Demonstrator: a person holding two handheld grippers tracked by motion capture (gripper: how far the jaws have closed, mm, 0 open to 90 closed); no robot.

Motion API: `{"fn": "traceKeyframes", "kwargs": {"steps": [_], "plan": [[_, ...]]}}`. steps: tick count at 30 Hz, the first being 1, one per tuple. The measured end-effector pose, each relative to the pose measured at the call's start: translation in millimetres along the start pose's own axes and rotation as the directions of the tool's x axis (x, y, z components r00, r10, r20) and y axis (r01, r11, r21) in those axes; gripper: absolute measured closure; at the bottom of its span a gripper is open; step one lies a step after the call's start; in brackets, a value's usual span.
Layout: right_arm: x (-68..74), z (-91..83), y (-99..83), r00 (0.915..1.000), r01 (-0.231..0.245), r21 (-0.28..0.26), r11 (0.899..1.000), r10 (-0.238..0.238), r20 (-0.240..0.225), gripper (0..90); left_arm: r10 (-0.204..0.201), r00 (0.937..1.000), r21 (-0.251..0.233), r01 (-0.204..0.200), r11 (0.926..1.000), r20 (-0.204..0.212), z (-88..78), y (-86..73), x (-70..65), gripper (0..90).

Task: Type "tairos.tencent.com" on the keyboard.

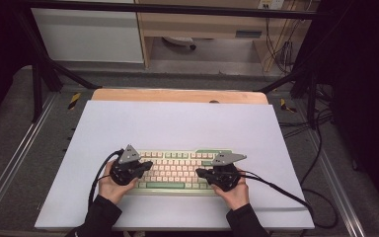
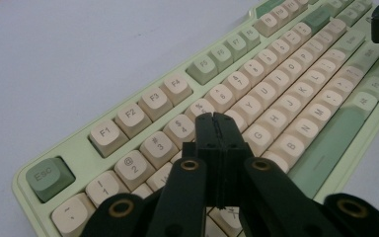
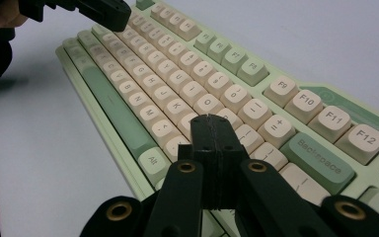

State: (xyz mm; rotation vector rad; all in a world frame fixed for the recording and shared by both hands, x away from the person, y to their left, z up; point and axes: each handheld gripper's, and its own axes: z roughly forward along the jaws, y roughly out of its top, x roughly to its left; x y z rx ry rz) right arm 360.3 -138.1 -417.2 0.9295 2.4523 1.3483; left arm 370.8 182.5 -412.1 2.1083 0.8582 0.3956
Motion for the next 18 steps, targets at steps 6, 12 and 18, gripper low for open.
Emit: {"fn": "traceKeyframes", "kwargs": {"steps": [6,12,18], "plan": [[-0.1,0.8,-0.3,1.0,0.001,0.001,1.0,-0.001,0.0,90.0,-0.002,1.0,-0.002,0.002,1.0,-0.007,0.0,-0.7,2.1,89.9],[-0.1,0.9,-0.4,1.0,0.001,0.003,1.0,-0.001,0.0,90.0,-0.008,0.9998,0.001,0.008,1.0,-0.017,2.0,-1.6,4.8,89.9],[0.0,1.7,-0.8,1.0,-0.001,0.006,1.0,0.001,-0.002,90.0,-0.014,0.9997,0.013,0.014,0.9998,-0.022,5.8,-3.8,7.0,89.9]]}}
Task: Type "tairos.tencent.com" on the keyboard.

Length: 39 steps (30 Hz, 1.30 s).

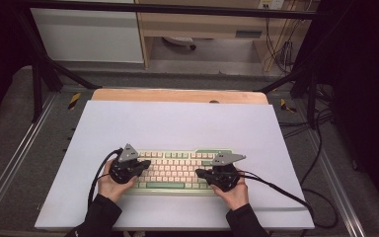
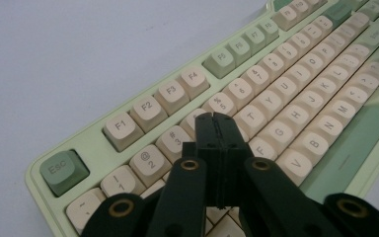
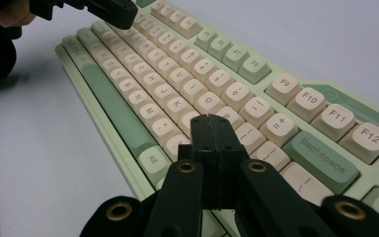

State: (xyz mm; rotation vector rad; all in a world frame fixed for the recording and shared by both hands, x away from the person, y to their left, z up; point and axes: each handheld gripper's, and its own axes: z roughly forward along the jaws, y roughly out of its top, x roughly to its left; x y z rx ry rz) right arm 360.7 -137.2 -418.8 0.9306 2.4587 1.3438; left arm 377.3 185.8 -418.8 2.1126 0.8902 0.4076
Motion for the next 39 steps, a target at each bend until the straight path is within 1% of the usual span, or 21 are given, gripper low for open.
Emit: {"fn": "traceKeyframes", "kwargs": {"steps": [8,10,14,17,20,27,31,35,39], "plan": [[0.0,0.0,0.1,1.0,0.0,0.0,1.0,0.0,-0.001,90.0,0.006,1.0,0.022,-0.006,0.9997,-0.005,9.3,-1.8,-1.0,89.9],[0.1,-0.2,0.1,1.0,0.001,0.001,1.0,-0.001,0.0,90.0,0.006,1.0,0.017,-0.006,0.9998,-0.003,9.9,-2.2,-1.5,90.0],[0.2,-0.3,0.3,1.0,0.0,-0.001,1.0,0.0,0.0,90.0,0.015,0.9999,0.025,-0.015,0.9996,-0.008,12.7,-3.8,-2.3,89.9],[0.5,-0.6,0.3,1.0,-0.001,-0.002,1.0,0.001,0.0,90.0,0.013,0.9999,0.021,-0.013,0.9997,-0.006,11.7,-3.5,-2.9,89.9],[0.3,-0.7,0.6,1.0,0.002,-0.007,1.0,-0.002,-0.002,90.0,0.011,0.9999,0.009,-0.011,0.9999,0.001,6.8,-2.2,-3.8,89.9],[2.1,-0.6,1.8,1.0,-0.003,-0.009,1.0,0.003,-0.009,90.0,0.026,0.9996,-0.006,-0.026,0.9996,0.015,-8.5,-3.5,-6.9,89.9],[4.7,0.0,4.9,0.9999,0.002,-0.016,1.0,-0.003,-0.014,90.0,0.02,0.9997,-0.01,-0.02,0.9998,0.016,-18.3,-9.4,-4.9,89.9],[9.3,4.6,8.1,0.9997,0.005,-0.014,1.0,-0.006,-0.023,90.0,0.004,0.9999,-0.016,-0.004,0.9999,0.012,-27.7,-16.8,-0.6,89.9],[13.1,9.4,11.1,0.9996,0.009,-0.011,1.0,-0.01,-0.027,90.0,-0.01,0.9999,-0.02,0.01,0.9998,0.007,-33.2,-23.0,3.3,89.9]]}}
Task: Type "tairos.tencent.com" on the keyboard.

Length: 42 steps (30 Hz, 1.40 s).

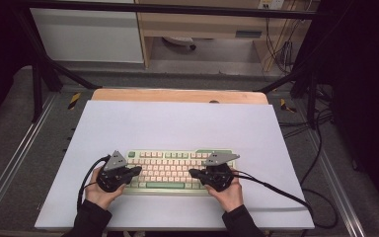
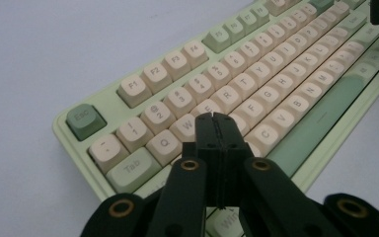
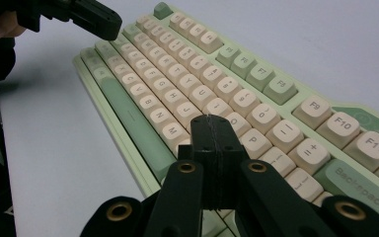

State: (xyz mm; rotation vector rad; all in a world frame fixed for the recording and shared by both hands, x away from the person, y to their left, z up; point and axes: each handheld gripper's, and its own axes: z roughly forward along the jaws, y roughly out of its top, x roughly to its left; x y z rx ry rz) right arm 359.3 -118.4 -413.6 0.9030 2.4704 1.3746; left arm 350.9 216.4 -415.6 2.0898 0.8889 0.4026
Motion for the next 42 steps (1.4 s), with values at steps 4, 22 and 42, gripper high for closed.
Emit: {"fn": "traceKeyframes", "kwargs": {"steps": [4,22,42], "plan": [[4.2,5.0,3.1,1.0,0.002,0.0,1.0,-0.002,-0.007,90.0,-0.011,0.9999,0.001,0.011,0.9999,-0.001,-2.1,-4.4,3.2,89.9],[22.2,42.0,10.2,0.9995,0.009,0.032,0.999,-0.007,-0.032,90.0,-0.021,0.9998,-0.003,0.021,0.9998,0.0,-2.5,-6.9,6.5,89.9],[26.3,60.5,6.6,0.9986,0.015,0.07,0.997,-0.011,-0.052,90.0,-0.022,0.9998,-0.006,0.022,0.9997,0.0,-3.4,-6.7,7.0,89.9]]}}
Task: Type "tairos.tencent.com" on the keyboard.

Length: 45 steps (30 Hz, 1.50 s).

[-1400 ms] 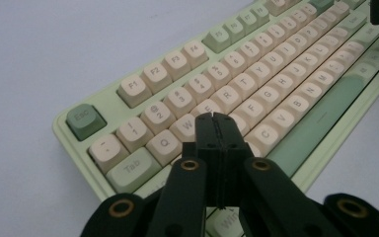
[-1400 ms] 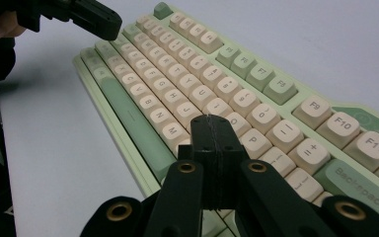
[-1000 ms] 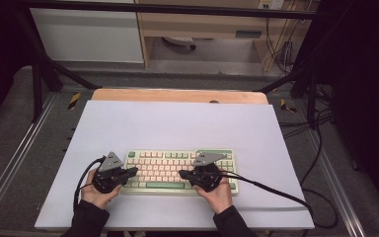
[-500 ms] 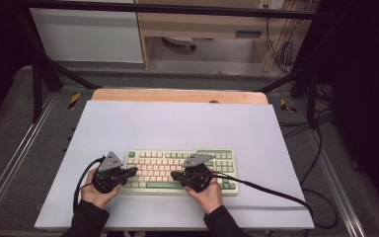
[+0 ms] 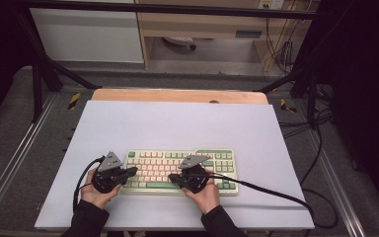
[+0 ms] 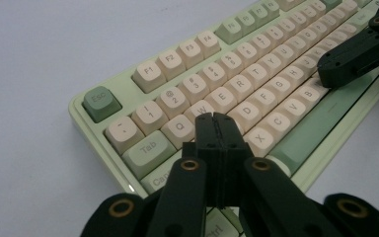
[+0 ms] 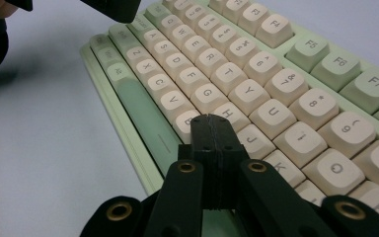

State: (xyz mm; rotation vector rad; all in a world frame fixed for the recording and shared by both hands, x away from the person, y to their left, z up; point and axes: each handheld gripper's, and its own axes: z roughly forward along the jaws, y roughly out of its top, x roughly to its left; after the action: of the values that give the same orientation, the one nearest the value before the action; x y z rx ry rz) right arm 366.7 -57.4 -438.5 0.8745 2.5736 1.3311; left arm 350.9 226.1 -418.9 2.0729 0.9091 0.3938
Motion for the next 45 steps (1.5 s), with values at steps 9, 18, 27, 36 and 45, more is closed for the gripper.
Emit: {"fn": "traceKeyframes", "kwargs": {"steps": [9,18,27,36,45], "plan": [[-1.3,-15.4,7.4,0.9996,0.015,-0.034,0.999,-0.014,0.023,90.0,0.003,1.0,-0.009,-0.003,1.0,0.005,-1.8,1.6,-1.8,89.9],[-13.8,-38.1,3.8,0.9984,0.0,-0.052,0.999,0.003,0.056,90.0,0.011,0.9998,-0.014,-0.011,0.9998,0.019,-1.6,4.7,-6.8,89.9],[-24.3,-56.5,-6.1,0.9969,-0.013,-0.063,0.998,0.018,0.076,90.0,0.027,0.999,-0.002,-0.027,0.9996,0.035,6.2,9.4,-15.6,89.9],[-29.2,-66.0,-16.4,0.996,-0.023,-0.064,0.998,0.028,0.085,90.0,0.052,0.9968,0.022,-0.053,0.9984,0.061,20.1,13.9,-28.3,89.9],[-33.3,-73.2,-23.3,0.9947,-0.036,-0.071,0.997,0.043,0.093,90.0,0.062,0.9955,0.036,-0.064,0.9973,0.072,27.6,14.4,-34.3,89.9]]}}
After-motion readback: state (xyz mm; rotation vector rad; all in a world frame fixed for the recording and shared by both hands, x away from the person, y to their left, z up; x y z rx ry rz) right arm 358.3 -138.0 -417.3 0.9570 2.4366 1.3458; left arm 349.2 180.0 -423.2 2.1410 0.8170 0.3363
